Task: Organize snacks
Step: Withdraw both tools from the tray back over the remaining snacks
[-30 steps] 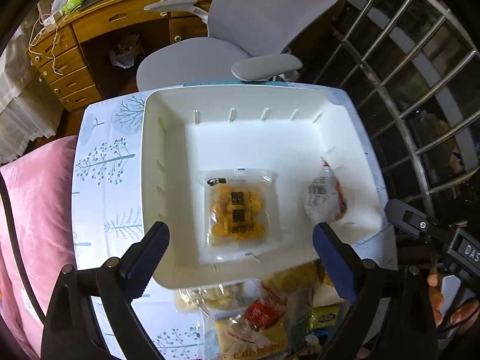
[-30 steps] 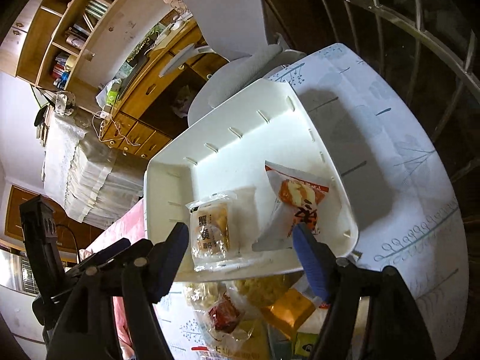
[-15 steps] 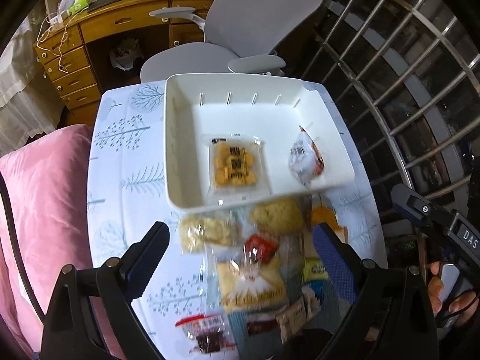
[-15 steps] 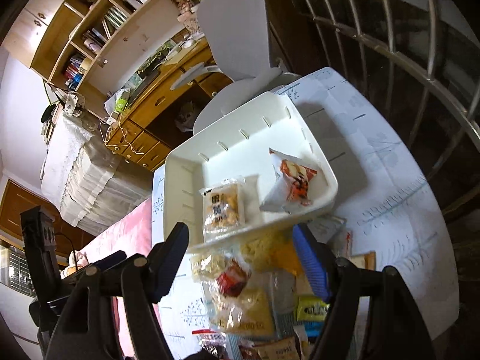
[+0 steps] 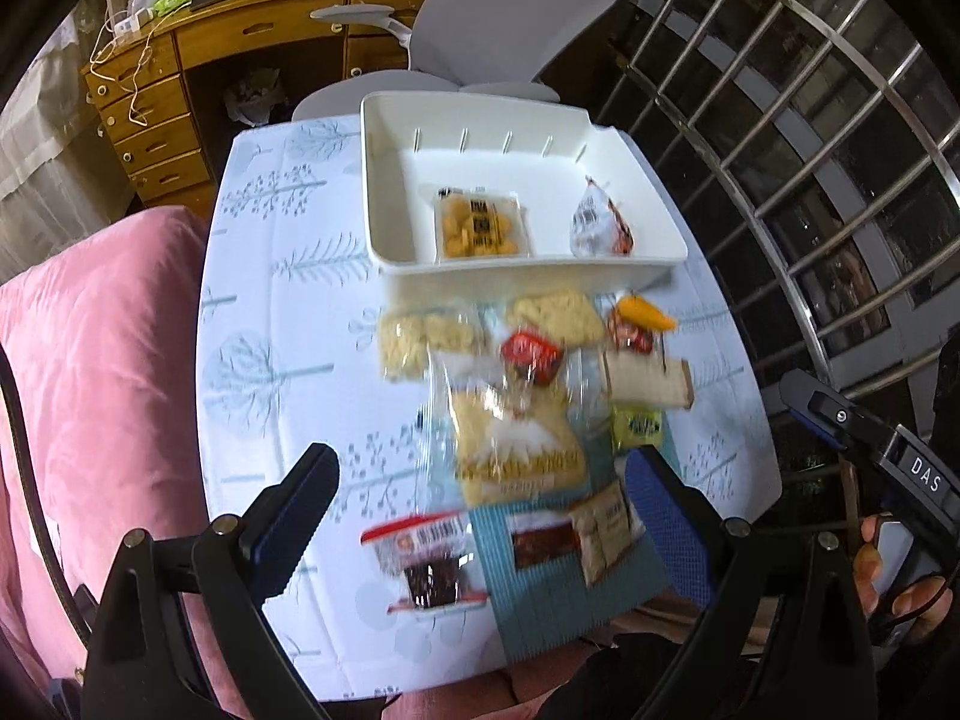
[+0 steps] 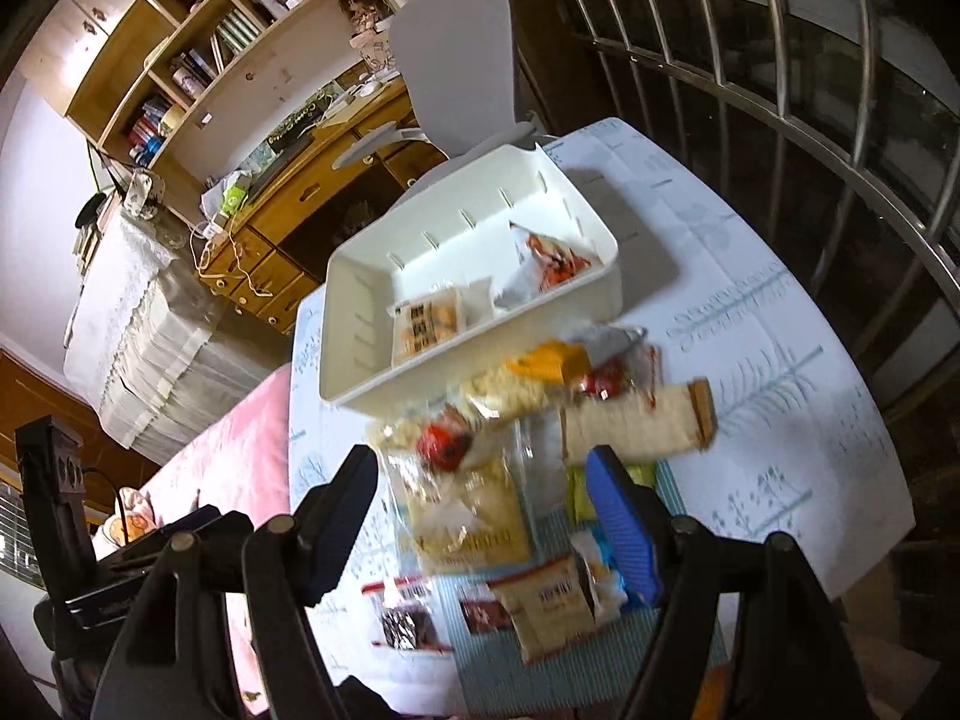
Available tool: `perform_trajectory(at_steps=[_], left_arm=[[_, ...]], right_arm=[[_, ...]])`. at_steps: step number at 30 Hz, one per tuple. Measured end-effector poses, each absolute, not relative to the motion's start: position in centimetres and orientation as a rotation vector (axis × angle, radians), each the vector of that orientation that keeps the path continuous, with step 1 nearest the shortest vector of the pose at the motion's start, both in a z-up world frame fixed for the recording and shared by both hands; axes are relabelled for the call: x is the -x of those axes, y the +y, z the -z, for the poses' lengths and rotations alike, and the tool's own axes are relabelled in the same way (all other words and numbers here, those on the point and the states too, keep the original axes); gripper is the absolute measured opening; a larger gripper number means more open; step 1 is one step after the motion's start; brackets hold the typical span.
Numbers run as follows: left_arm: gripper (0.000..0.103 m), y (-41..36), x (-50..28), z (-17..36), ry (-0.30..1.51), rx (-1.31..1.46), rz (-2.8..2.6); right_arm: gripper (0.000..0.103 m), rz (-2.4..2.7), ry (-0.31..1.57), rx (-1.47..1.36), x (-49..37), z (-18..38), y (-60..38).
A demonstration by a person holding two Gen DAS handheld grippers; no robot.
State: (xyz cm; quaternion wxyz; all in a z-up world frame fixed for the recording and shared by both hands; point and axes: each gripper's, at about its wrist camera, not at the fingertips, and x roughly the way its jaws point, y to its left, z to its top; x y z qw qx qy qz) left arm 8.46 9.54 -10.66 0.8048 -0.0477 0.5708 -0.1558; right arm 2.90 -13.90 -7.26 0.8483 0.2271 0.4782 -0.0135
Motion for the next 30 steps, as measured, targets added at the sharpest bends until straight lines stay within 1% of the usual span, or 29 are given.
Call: perform_trajectory(at_steps=[6, 16, 23, 30], left_arm=[[0.096, 9.1, -6.3, 12.0, 1.275, 0.100, 0.343], [0.096, 7.2, -4.2, 14.5, 1.356, 0.152, 0.277], [0.096, 4.7, -3.0, 15.9, 1.401, 0.208, 0.168], [0.096, 2.0, -1.6, 18.0, 1.463, 0.267, 0.064]], right_arm=[[0.072, 0.029, 1.025, -0.423, -0.6, 7.9, -13.2], [0.072, 0.001, 1.125, -0.320, 0.7, 11.1, -14.3], [0.072, -0.123, 1.214, -0.205, 0.2, 13.5, -15.5], [0.072, -0.284, 1.258, -0.069, 0.5, 15.9, -15.9]])
